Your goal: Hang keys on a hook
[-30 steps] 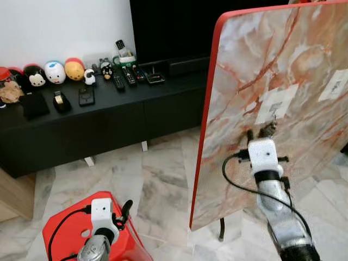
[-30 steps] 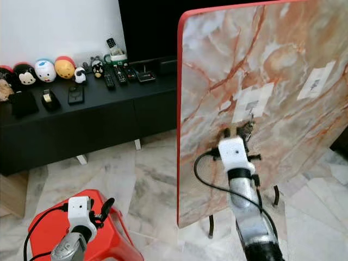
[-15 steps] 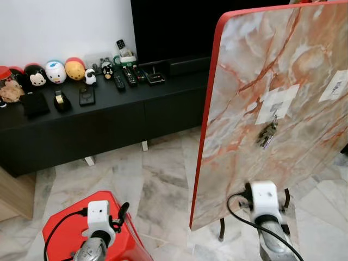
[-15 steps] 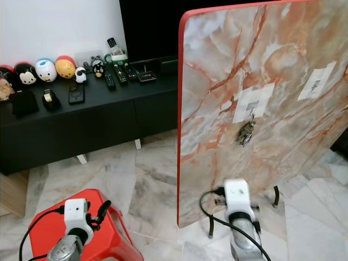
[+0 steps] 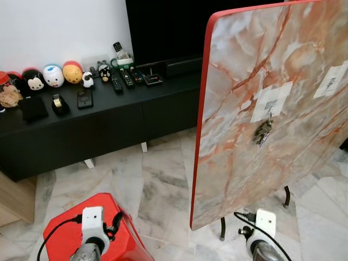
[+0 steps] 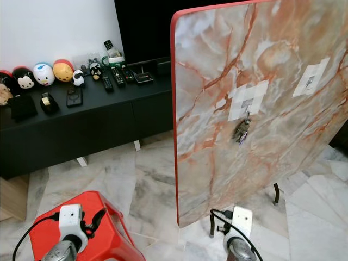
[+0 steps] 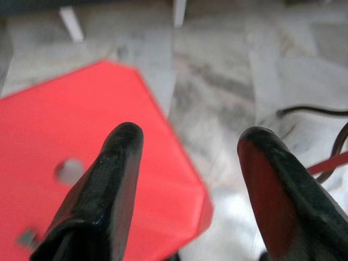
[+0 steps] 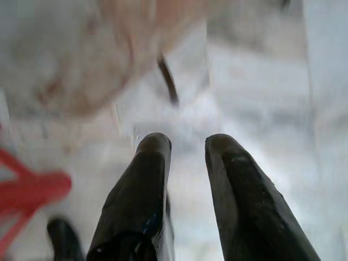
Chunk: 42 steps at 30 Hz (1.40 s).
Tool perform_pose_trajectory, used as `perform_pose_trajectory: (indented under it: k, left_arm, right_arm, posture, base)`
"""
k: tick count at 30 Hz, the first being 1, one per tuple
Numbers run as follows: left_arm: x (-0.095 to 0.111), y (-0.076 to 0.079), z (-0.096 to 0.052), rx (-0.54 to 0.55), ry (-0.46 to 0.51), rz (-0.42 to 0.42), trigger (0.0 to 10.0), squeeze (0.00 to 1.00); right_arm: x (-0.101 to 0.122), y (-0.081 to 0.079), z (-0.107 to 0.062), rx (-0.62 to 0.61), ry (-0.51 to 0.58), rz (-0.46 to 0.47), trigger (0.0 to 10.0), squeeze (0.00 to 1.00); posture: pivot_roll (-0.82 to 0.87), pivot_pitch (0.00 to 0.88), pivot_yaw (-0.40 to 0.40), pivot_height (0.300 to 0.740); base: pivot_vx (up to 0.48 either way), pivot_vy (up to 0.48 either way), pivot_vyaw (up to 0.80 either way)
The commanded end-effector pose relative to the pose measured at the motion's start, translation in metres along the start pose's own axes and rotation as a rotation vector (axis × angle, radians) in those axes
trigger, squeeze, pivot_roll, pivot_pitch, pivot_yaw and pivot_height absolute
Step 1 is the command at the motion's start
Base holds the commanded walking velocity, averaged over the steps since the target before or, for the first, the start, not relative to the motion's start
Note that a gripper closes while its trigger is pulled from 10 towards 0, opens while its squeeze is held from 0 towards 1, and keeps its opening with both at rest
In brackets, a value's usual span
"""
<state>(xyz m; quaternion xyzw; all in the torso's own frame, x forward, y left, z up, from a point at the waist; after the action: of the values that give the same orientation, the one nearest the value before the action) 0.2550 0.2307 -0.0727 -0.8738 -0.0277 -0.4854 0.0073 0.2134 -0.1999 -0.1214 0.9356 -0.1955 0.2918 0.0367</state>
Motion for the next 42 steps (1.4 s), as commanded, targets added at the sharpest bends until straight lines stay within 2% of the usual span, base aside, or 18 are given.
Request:
perform_pose_trajectory:
  k: [1, 2, 5, 7, 12, 15, 19, 25, 29, 33, 37, 42]
  left_arm:
    - [-0.013, -0.003, -0.003, 0.000, -0.076, 0.026, 10.0, 0.00]
    - [-0.015, -0.004, -0.003, 0.001, -0.087, 0.028, 10.0, 0.00]
    - [-0.031, -0.003, -0.006, -0.010, -0.178, 0.051, 10.0, 0.00]
    - [-0.035, -0.003, -0.007, -0.014, -0.201, 0.050, 10.0, 0.00]
    - [-0.036, -0.001, -0.007, -0.012, -0.210, 0.037, 10.0, 0.00]
    - [-0.039, 0.006, -0.006, -0.017, -0.224, 0.023, 10.0, 0.00]
    - [-0.040, -0.001, -0.007, 0.052, -0.225, -0.043, 10.0, 0.00]
    - [-0.044, -0.003, -0.009, 0.087, -0.238, -0.079, 10.0, 0.00]
    - [-0.050, 0.002, -0.010, 0.059, -0.266, -0.042, 10.0, 0.00]
    - [-0.058, 0.002, -0.014, 0.080, -0.294, -0.047, 10.0, 0.00]
    - [-0.066, 0.001, -0.017, 0.093, -0.343, -0.009, 10.0, 0.00]
    - [-0.067, 0.001, -0.018, 0.094, -0.344, -0.013, 10.0, 0.00]
  right_arm:
    - [-0.017, 0.008, -0.001, -0.015, -0.046, 0.008, 10.0, 0.00]
    - [-0.020, 0.009, -0.001, -0.014, -0.055, 0.005, 10.0, 0.00]
    - [-0.042, 0.013, -0.004, -0.015, -0.115, -0.098, 10.0, 0.00]
    - [-0.045, 0.019, -0.005, -0.052, -0.121, -0.026, 10.0, 0.00]
    - [-0.041, 0.018, -0.004, -0.030, -0.100, -0.016, 10.0, 0.00]
    - [-0.035, 0.020, -0.003, -0.036, -0.078, -0.017, 10.0, 0.00]
    - [-0.021, 0.014, -0.001, 0.004, -0.024, -0.046, 10.0, 0.00]
    - [-0.013, 0.009, 0.000, 0.012, -0.008, -0.046, 10.0, 0.00]
    - [-0.012, 0.007, 0.001, 0.024, -0.014, -0.048, 10.0, 0.00]
    - [-0.013, 0.007, 0.000, 0.033, -0.013, -0.054, 10.0, 0.00]
    - [-0.021, 0.008, -0.001, 0.044, -0.043, -0.083, 10.0, 0.00]
    - [-0.030, 0.008, -0.002, 0.054, -0.068, -0.116, 10.0, 0.00]
  posture:
    - [-0.02, 0.000, 0.005, 0.740]
    - [-0.02, 0.000, 0.005, 0.740]
    - [-0.03, 0.000, 0.013, 0.740]
    - [-0.04, 0.000, 0.016, 0.740]
    - [-0.05, 0.000, 0.015, 0.740]
    - [-0.05, 0.000, 0.009, 0.740]
    - [-0.05, 0.000, 0.005, 0.740]
    - [-0.05, 0.000, -0.003, 0.740]
    - [-0.05, 0.000, -0.005, 0.740]
    - [-0.05, 0.000, -0.006, 0.740]
    - [-0.04, 0.000, -0.007, 0.740]
    - [-0.04, 0.000, -0.010, 0.740]
  base:
    - [0.000, 0.000, 0.00]
    - [0.000, 0.000, 0.00]
    - [0.000, 0.000, 0.00]
    - [0.000, 0.000, 0.00]
    - [0.000, 0.000, 0.00]
    - [0.000, 0.000, 0.00]
    - [0.000, 0.000, 0.31]
    - [0.000, 0.000, 0.80]
    - [0.000, 0.000, 0.80]
    - [0.000, 0.000, 0.80]
    - [0.000, 0.000, 0.80]
    - [0.000, 0.000, 0.80]
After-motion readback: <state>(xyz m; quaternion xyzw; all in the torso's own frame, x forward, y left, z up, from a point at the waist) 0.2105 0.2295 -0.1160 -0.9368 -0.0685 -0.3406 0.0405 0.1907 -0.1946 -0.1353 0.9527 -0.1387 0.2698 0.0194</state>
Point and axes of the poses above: a point about 5 cm out from each wrist's last joint towards the gripper, its own z axis pointing out of the wrist towards the gripper, its own x axis along the axis of the wrist's last joint, y = z × x, the point moved 5 cm from there along z, pointing out of the wrist towards the gripper, and after that the axes turned 3 degrees about z, right-handed, at the moved point
